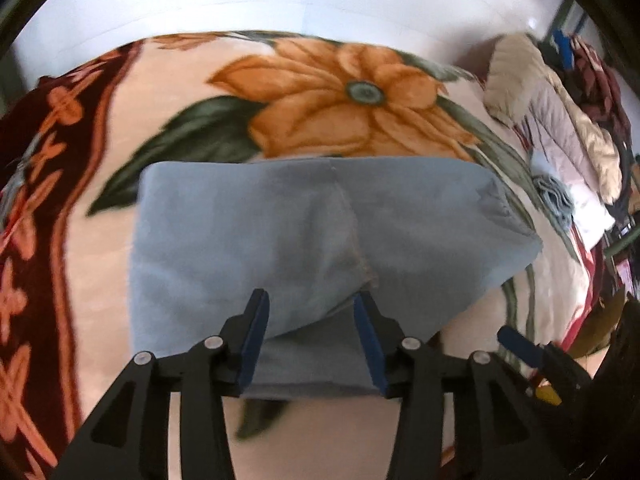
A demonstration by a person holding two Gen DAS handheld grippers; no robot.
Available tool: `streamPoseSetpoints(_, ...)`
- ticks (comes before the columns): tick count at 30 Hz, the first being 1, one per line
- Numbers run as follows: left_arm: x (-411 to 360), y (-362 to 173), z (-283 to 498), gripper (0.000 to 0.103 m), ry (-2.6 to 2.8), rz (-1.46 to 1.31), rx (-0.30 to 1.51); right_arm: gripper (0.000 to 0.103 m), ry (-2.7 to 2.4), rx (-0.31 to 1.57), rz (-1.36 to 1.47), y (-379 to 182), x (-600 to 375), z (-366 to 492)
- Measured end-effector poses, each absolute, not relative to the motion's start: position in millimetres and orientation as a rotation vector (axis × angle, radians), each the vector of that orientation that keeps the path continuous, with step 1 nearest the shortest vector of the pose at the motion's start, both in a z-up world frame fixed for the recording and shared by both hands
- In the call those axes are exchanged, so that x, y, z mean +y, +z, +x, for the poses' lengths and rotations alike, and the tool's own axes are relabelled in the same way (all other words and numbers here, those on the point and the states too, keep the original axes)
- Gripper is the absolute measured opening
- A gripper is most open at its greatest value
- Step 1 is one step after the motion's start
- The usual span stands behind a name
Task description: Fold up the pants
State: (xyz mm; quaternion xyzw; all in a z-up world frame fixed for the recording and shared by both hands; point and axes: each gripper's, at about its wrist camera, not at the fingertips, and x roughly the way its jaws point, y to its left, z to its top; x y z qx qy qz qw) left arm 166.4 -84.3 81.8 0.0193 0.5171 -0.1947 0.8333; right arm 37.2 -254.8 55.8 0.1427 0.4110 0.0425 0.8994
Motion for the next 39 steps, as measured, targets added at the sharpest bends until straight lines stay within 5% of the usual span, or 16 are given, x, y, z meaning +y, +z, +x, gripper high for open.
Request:
streamPoseSetpoints(11, -8.4, 48.4, 172.1, 0.051, -0.181, -0.016, 1.116, 0.049, 0.162, 0.930, 0.313, 66.4, -228.4, 92.7)
streamPoseSetpoints(33, 11.9, 25.1, 166.0, 0.061, -0.181, -0.083, 1.142, 0.050, 0.179, 1.087, 0.329, 24.3, -182.3, 195.4)
streamPoseSetpoints(38, 19.1, 30.7, 162.8, 0.061, -0.181, -0.106, 1.131, 0.006, 0.188, 1.075, 0.283, 31.4, -167.4, 199.1)
streamPoseSetpoints(39, 20.5, 32.1, 163.0, 0.061, -0.180, -0.109, 1.130, 0.005, 0.174, 1.062, 0.260, 35.7, -165.3, 198.4)
